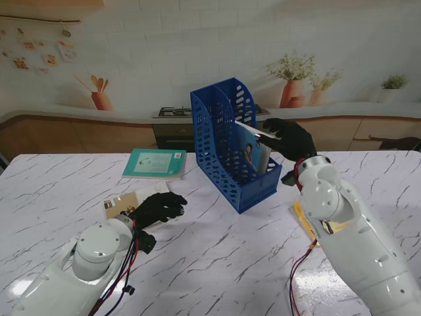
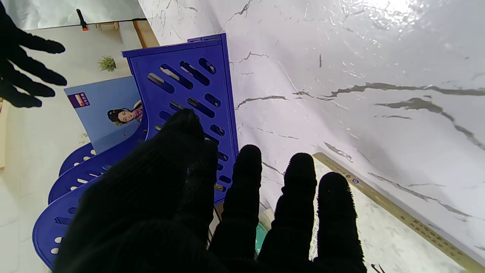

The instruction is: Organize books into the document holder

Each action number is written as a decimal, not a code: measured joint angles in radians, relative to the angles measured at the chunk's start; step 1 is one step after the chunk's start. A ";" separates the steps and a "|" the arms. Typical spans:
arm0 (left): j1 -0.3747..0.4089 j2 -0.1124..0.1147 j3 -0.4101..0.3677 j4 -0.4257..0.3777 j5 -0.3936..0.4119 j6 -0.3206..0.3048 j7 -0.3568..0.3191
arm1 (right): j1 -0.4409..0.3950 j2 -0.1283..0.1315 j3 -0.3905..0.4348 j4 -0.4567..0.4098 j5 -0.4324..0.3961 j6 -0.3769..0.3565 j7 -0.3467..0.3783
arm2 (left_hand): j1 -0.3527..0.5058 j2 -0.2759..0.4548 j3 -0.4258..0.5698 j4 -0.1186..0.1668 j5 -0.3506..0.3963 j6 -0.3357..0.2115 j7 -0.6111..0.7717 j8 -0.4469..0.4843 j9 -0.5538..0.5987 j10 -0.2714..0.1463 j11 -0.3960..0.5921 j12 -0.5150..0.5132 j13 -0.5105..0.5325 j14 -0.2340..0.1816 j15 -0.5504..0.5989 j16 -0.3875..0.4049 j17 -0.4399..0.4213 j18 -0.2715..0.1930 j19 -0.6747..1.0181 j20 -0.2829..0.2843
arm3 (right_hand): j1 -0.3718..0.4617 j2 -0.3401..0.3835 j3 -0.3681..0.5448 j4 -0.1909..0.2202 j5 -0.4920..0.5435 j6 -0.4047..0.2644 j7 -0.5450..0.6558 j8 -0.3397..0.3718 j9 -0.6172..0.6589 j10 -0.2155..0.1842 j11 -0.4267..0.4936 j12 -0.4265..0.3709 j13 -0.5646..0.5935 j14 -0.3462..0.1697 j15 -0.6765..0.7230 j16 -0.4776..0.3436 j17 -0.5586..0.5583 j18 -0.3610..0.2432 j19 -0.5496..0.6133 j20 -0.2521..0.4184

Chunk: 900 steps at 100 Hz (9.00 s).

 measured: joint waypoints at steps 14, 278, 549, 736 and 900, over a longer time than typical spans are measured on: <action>0.000 0.001 -0.001 0.001 -0.002 -0.008 -0.006 | -0.104 0.000 0.039 -0.056 -0.003 -0.017 -0.041 | -0.009 0.001 -0.014 0.000 0.000 0.000 -0.004 0.000 -0.001 0.000 0.000 -0.002 0.000 0.000 -0.009 -0.001 -0.011 0.000 -0.012 -0.007 | 0.001 0.000 -0.001 0.000 0.022 0.000 0.047 0.046 0.003 0.000 0.040 0.038 0.003 0.001 0.024 0.014 0.009 0.000 0.000 0.000; -0.035 0.004 0.034 0.023 -0.008 -0.005 -0.021 | -0.277 0.179 0.262 -0.014 -0.103 0.112 0.710 | -0.009 0.058 -0.061 0.000 -0.001 0.012 -0.012 0.000 -0.019 0.000 0.000 0.000 -0.005 0.000 -0.012 -0.003 -0.030 -0.005 -0.034 -0.020 | 0.545 0.403 -0.470 0.001 0.056 0.131 -0.067 -0.194 -0.161 -0.035 -0.276 -0.362 -0.313 -0.125 -0.229 -0.329 -0.226 -0.067 -0.198 -0.542; -0.019 0.001 0.024 0.009 -0.027 0.014 -0.013 | -0.182 0.135 -0.005 0.180 0.121 -0.456 0.456 | 0.022 0.070 -0.143 0.000 -0.001 0.046 0.011 0.000 -0.019 0.006 0.010 0.009 -0.005 0.000 -0.011 -0.003 -0.030 -0.013 -0.034 -0.020 | 0.096 0.008 0.237 0.001 0.192 0.047 0.189 -0.159 0.236 0.018 -0.051 -0.151 0.118 -0.008 0.038 -0.113 0.073 -0.064 0.119 -0.233; -0.026 0.000 0.048 0.039 -0.076 0.019 -0.030 | -0.184 0.109 -0.089 0.180 0.287 -0.482 0.435 | 0.050 0.085 -0.162 0.000 -0.001 0.070 0.012 -0.004 -0.019 0.030 0.013 0.010 0.012 0.000 0.023 0.001 0.026 -0.013 -0.034 -0.017 | 0.038 0.112 0.152 0.001 0.282 0.078 0.085 -0.112 0.294 0.053 -0.088 -0.233 0.181 0.012 0.009 -0.177 0.046 -0.016 0.131 -0.321; -0.136 -0.028 0.199 0.102 -0.195 0.235 -0.062 | -0.311 0.121 0.030 -0.209 0.366 0.511 0.559 | -0.069 0.123 -0.194 0.013 -0.061 0.356 -0.444 -0.173 -0.145 0.203 0.128 -0.059 0.106 0.011 0.240 -0.122 0.391 0.012 0.084 -0.020 | 0.002 0.001 0.059 0.001 0.089 0.410 -0.162 -0.222 0.086 0.344 0.019 -0.226 0.207 0.190 0.037 -0.215 0.353 -0.026 0.245 -0.329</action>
